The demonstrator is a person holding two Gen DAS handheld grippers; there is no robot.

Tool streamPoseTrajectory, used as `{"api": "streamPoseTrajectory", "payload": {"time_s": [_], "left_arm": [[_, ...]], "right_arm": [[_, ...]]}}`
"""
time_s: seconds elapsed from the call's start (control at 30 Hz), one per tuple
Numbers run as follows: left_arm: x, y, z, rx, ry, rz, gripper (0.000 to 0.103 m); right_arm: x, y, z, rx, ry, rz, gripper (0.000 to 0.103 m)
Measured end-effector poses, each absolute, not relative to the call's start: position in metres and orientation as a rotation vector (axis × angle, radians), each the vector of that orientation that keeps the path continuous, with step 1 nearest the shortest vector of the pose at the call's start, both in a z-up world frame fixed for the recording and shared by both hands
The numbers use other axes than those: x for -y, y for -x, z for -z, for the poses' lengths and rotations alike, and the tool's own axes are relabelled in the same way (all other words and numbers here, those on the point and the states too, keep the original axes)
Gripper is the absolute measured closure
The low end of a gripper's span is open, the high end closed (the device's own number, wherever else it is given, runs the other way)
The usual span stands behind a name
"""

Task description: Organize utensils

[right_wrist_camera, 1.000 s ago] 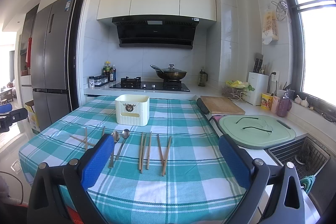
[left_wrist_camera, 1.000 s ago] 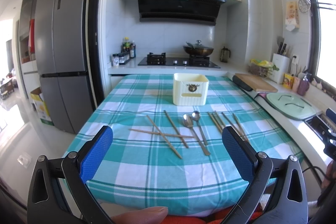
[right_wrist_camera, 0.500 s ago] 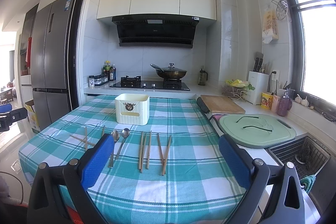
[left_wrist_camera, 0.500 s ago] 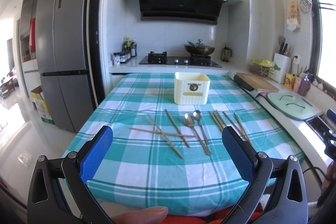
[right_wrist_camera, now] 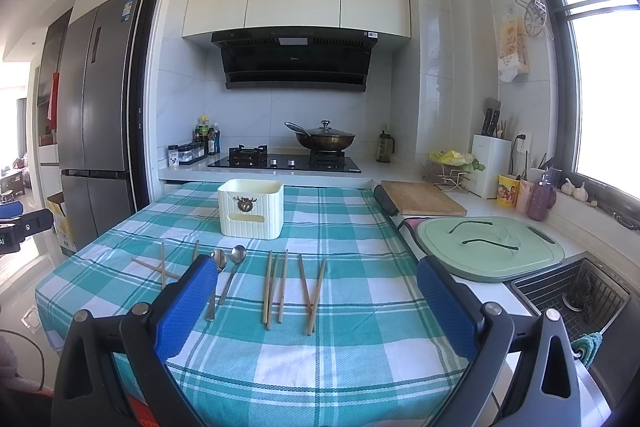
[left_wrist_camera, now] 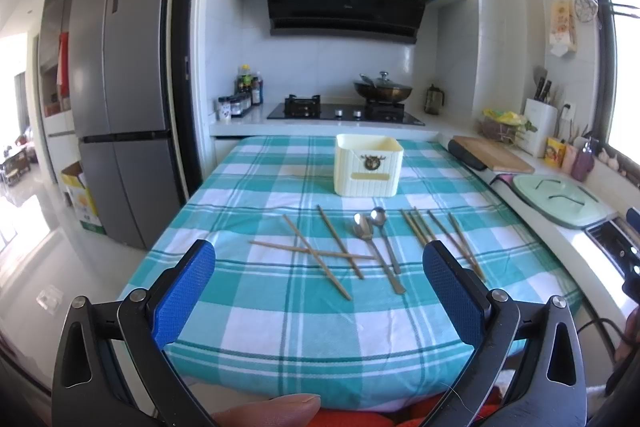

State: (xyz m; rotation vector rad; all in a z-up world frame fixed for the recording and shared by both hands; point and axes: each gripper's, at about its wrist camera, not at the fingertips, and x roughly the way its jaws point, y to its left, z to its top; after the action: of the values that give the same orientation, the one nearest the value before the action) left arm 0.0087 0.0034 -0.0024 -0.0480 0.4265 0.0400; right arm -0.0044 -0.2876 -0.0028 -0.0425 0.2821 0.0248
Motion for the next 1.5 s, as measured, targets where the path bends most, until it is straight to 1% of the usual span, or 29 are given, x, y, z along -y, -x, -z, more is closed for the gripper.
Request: {"api": "streamPoseTrajectory", "payload": {"time_s": [1.5], "left_arm": [[-0.0039, -0.0121, 0.0036, -0.433, 0.037, -0.047, 0.000]], "right_arm": [[0.2895, 0.0024, 0.0028, -0.289, 0.036, -0.026, 0.001]]}}
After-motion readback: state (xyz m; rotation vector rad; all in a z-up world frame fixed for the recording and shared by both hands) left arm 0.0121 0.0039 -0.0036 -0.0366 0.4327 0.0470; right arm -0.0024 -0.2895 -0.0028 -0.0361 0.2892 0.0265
